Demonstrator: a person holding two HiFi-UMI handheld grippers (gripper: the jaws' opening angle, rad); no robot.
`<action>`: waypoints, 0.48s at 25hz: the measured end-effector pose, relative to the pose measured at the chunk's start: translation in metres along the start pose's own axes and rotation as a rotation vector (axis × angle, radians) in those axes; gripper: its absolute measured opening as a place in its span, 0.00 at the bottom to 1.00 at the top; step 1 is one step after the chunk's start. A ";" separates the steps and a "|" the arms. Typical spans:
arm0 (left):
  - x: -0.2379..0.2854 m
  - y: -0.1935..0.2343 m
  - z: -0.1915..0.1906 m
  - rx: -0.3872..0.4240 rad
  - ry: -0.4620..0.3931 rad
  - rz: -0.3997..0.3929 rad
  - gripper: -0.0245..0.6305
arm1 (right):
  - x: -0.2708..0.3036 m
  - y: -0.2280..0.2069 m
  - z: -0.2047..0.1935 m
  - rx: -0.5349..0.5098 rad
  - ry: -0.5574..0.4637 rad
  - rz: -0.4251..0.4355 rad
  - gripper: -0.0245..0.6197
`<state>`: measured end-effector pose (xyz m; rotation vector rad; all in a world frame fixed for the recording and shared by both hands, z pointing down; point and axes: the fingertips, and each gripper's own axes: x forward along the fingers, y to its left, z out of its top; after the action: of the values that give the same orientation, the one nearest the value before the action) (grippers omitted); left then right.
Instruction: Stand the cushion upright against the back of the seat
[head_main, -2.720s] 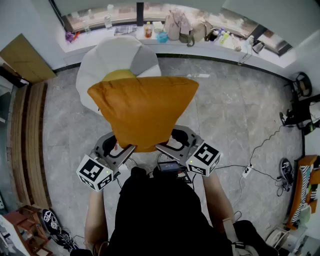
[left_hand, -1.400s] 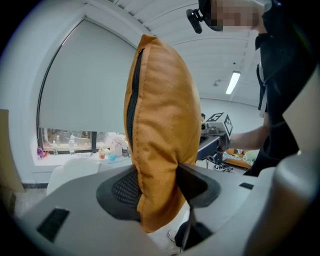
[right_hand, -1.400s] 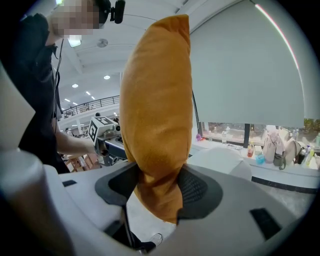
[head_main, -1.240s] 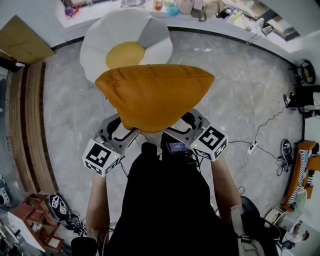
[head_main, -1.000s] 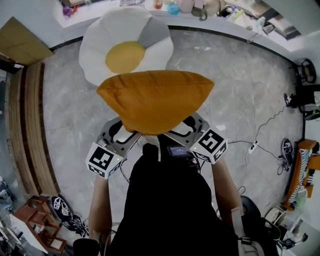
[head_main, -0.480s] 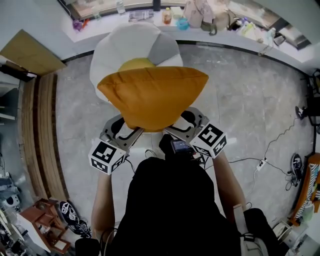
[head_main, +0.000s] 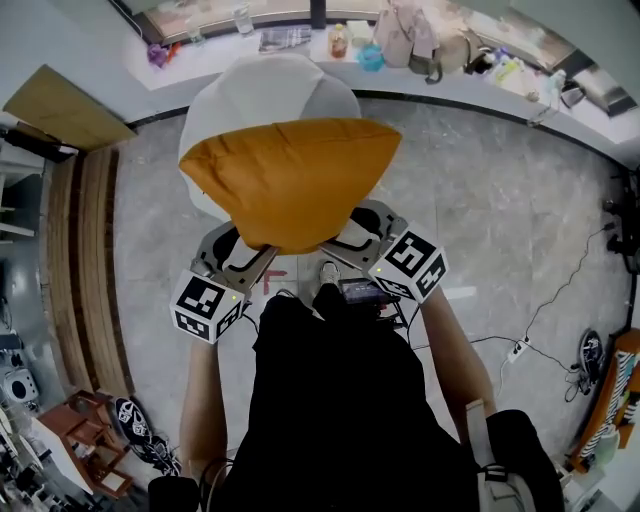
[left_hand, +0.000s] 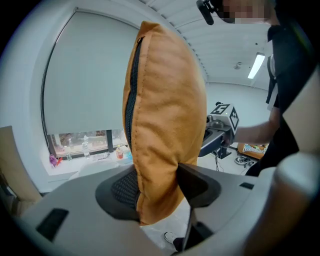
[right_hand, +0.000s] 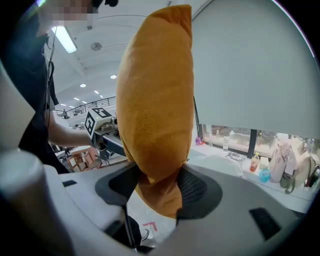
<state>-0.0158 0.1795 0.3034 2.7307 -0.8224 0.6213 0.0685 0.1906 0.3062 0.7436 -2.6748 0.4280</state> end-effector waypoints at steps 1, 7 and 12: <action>0.001 0.002 -0.002 -0.004 0.009 0.003 0.41 | 0.002 -0.001 -0.001 0.000 0.004 0.003 0.44; 0.015 0.019 -0.023 -0.028 0.073 0.020 0.41 | 0.024 -0.015 -0.019 0.029 0.060 0.022 0.44; 0.028 0.050 -0.029 -0.052 0.070 0.008 0.42 | 0.049 -0.037 -0.017 0.027 0.098 0.019 0.44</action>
<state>-0.0323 0.1350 0.3464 2.6446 -0.8220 0.6831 0.0528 0.1451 0.3480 0.6868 -2.5917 0.4932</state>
